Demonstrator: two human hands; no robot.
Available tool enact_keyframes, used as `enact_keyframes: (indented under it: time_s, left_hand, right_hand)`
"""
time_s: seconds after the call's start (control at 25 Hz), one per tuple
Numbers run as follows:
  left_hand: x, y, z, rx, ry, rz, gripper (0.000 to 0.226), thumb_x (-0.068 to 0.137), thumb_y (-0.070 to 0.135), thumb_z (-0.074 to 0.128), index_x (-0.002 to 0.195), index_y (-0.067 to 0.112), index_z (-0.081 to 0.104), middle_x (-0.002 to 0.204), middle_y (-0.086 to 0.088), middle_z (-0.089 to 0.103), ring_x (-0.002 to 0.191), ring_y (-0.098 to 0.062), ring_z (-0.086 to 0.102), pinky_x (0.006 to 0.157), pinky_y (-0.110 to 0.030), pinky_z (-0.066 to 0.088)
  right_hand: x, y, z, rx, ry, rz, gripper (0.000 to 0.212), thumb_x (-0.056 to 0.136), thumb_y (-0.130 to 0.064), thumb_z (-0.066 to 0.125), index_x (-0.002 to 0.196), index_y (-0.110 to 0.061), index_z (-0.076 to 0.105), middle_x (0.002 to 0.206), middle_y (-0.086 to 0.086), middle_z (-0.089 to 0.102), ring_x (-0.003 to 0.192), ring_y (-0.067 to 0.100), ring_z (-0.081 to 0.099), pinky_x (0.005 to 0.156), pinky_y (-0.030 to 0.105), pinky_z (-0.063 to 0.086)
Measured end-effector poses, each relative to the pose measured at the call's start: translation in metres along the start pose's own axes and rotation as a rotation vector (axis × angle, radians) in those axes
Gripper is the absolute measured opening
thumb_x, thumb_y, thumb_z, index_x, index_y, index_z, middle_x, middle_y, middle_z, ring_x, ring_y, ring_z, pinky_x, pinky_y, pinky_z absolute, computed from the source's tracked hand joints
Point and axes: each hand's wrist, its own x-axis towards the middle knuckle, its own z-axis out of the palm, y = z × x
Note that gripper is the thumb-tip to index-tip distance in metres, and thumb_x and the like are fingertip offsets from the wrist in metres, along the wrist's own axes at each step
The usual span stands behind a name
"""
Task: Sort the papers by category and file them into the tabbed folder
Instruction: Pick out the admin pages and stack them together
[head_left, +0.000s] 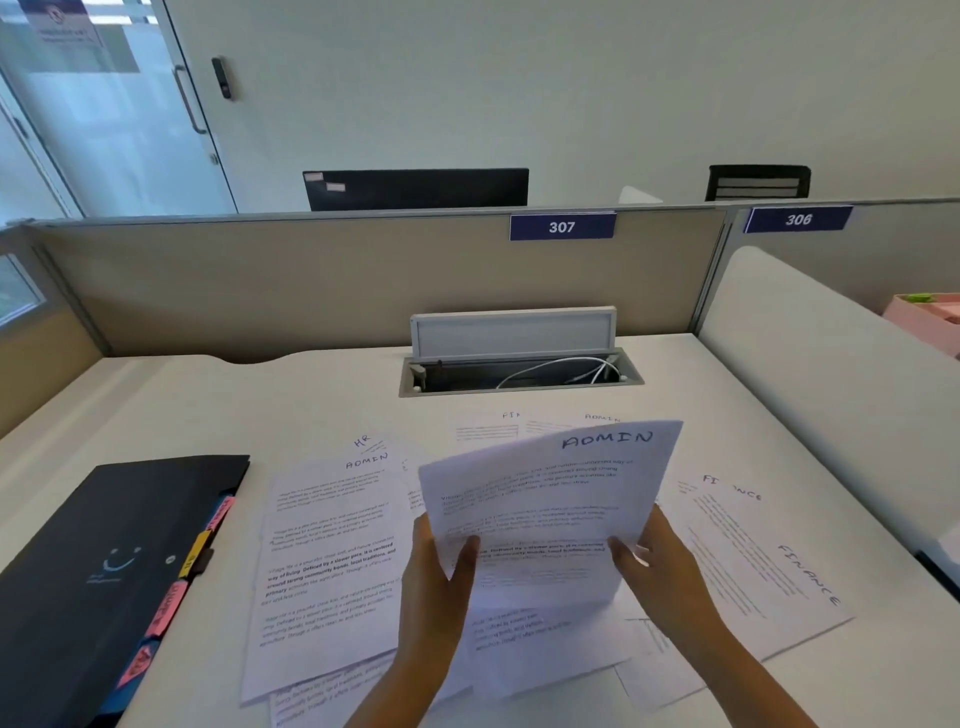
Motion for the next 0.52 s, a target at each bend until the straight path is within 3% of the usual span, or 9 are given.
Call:
enact_keyframes:
  time_s: [0.08,0.12,0.24,0.32,0.4,0.52]
  left_hand:
    - [0.001,-0.007,0.003,-0.026,-0.036,-0.02,0.034,0.091,0.016,0.049,0.121,0.029,0.037,0.114,0.009,0.052,0.104,-0.015,0.052,0.098,-0.038,0.043]
    - [0.002,-0.011,0.004,-0.025,-0.048,-0.026,0.032,0.093,0.018,0.046,0.123,0.025,0.04,0.114,0.007,0.054,0.104,-0.016,0.054,0.098,-0.038,0.043]
    - [0.006,-0.016,0.004,0.001,-0.028,-0.023,0.016,0.095,0.02,0.041,0.105,0.025,0.052,0.095,0.007,0.061,0.087,-0.013,0.057,0.079,-0.026,0.048]
    - [0.01,-0.015,0.001,0.04,0.016,0.034,0.012,0.095,0.021,0.041,0.093,0.026,0.052,0.083,0.01,0.061,0.077,-0.011,0.058,0.066,-0.023,0.048]
    - [0.016,-0.018,-0.001,0.071,0.092,0.029,0.012,0.095,0.025,0.041,0.091,0.022,0.052,0.079,0.005,0.061,0.071,-0.011,0.058,0.059,-0.024,0.048]
    - [0.028,-0.034,-0.002,0.097,0.245,-0.103,0.018,0.095,0.028,0.041,0.094,0.015,0.053,0.084,-0.004,0.062,0.072,-0.017,0.058,0.055,-0.025,0.046]
  right_hand:
    - [0.0,0.009,0.002,-0.053,0.008,0.014,0.039,0.08,-0.04,0.062,0.112,-0.024,0.046,0.103,-0.011,0.056,0.097,0.019,0.058,0.09,0.043,0.049]
    - [-0.001,0.013,0.003,-0.104,0.005,0.024,0.034,0.084,-0.036,0.059,0.113,-0.022,0.048,0.104,-0.011,0.057,0.098,0.02,0.06,0.089,0.042,0.052]
    - [0.001,0.021,0.004,-0.201,-0.029,0.013,0.019,0.094,-0.02,0.044,0.111,-0.019,0.053,0.094,-0.012,0.06,0.085,0.012,0.061,0.065,0.017,0.054]
    - [0.004,0.014,0.004,-0.246,-0.027,-0.02,0.014,0.095,-0.021,0.042,0.101,-0.018,0.054,0.082,-0.009,0.062,0.069,0.008,0.06,0.05,0.011,0.047]
    - [0.01,0.009,0.007,-0.242,-0.029,-0.044,0.011,0.095,-0.025,0.043,0.099,-0.022,0.053,0.084,-0.009,0.063,0.069,0.009,0.062,0.051,0.012,0.047]
    - [0.018,0.017,0.013,-0.11,-0.067,0.009,0.017,0.092,-0.031,0.046,0.109,-0.03,0.05,0.106,-0.012,0.062,0.086,0.013,0.064,0.076,0.026,0.056]
